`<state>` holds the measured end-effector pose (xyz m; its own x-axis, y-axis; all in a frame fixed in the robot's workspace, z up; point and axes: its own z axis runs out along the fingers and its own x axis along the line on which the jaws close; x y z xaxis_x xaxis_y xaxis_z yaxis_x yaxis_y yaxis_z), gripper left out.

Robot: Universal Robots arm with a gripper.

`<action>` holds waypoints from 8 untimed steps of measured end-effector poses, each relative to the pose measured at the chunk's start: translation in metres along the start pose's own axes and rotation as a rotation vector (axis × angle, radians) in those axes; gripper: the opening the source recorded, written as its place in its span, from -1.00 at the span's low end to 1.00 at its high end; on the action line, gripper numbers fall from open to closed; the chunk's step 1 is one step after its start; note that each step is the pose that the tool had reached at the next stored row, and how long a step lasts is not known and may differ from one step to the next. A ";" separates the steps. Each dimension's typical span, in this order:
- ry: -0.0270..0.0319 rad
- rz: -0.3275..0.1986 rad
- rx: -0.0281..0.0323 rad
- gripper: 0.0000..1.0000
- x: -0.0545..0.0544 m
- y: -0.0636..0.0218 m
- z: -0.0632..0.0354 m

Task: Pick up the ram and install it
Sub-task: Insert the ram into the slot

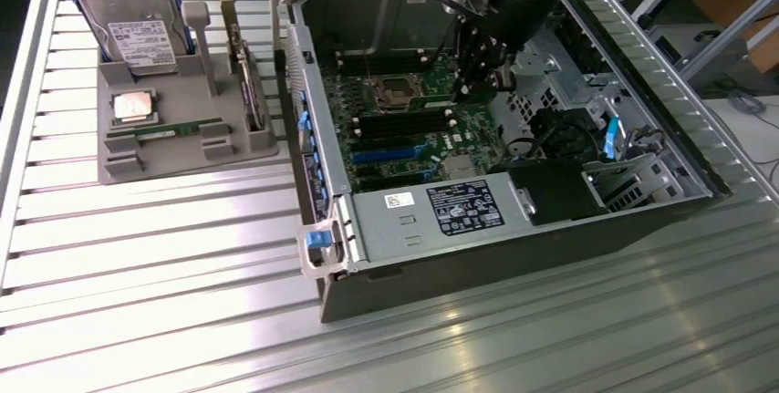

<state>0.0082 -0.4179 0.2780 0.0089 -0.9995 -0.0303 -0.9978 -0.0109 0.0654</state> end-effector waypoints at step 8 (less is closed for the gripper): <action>-0.0001 0.000 0.0000 -0.74 0.000 0.0148 0.0065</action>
<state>-0.0070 -0.4179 0.2725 0.0090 -0.9995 -0.0304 -0.9978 -0.0110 0.0654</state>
